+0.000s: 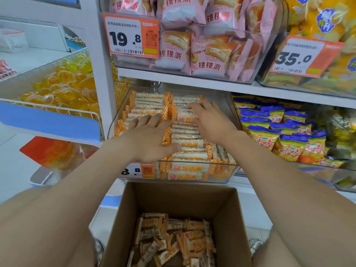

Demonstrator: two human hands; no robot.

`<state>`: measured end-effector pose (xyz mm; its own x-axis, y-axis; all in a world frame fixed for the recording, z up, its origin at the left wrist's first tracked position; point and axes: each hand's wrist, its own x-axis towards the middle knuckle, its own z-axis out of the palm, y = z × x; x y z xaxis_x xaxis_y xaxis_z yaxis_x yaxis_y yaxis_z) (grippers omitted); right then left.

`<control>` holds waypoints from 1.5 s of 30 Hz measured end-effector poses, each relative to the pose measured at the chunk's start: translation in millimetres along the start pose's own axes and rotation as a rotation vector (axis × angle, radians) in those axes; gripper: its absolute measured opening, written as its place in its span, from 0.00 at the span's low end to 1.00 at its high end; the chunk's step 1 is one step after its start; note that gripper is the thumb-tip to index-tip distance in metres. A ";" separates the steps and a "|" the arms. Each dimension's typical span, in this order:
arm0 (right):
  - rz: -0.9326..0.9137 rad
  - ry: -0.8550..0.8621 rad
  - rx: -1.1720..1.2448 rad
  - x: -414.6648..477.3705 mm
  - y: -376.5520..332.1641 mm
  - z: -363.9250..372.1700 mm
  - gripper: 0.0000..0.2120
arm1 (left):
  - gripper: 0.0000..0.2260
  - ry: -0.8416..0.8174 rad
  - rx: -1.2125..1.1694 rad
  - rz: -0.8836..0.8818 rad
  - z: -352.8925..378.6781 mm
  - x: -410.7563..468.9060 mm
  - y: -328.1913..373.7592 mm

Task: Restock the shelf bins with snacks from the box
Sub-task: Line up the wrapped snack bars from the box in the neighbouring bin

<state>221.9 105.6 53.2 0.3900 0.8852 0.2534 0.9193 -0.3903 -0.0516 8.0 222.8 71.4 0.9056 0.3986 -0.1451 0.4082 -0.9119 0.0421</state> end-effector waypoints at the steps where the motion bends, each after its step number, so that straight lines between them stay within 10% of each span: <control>1: 0.005 0.008 0.008 0.6 -2.3 2.1 0.24 | 0.43 0.003 0.006 -0.004 0.6 0.7 0.8; 14: 0.184 0.026 0.241 16.5 -17.6 17.7 0.30 | 0.41 0.015 -0.015 -0.008 1.3 -0.2 3.3; 19: 0.179 0.180 0.128 16.2 -23.6 20.4 0.17 | 0.41 0.011 -0.015 -0.010 1.3 0.5 3.5; 25: 0.082 0.085 -0.206 7.2 -27.9 10.8 0.28 | 0.39 0.057 -0.056 0.014 4.2 -0.3 0.1; 32: 0.190 0.075 -0.209 -28.2 -44.2 -14.9 0.27 | 0.33 0.272 -0.102 0.056 6.8 -16.0 2.7; 38: 0.055 0.100 0.286 -116.4 -72.9 -66.3 0.11 | 0.09 0.664 -0.292 0.283 11.4 -71.1 22.5; 45: 0.113 -0.580 0.237 -200.4 -96.7 9.7 0.09 | 0.05 -0.112 -0.101 0.335 93.5 -105.7 65.8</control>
<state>55.3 -31.6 -1.9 0.3898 0.8608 -0.3272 0.8315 -0.4817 -0.2766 -71.7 111.6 -3.0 0.9751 0.0609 -0.2134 0.1052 -0.9736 0.2024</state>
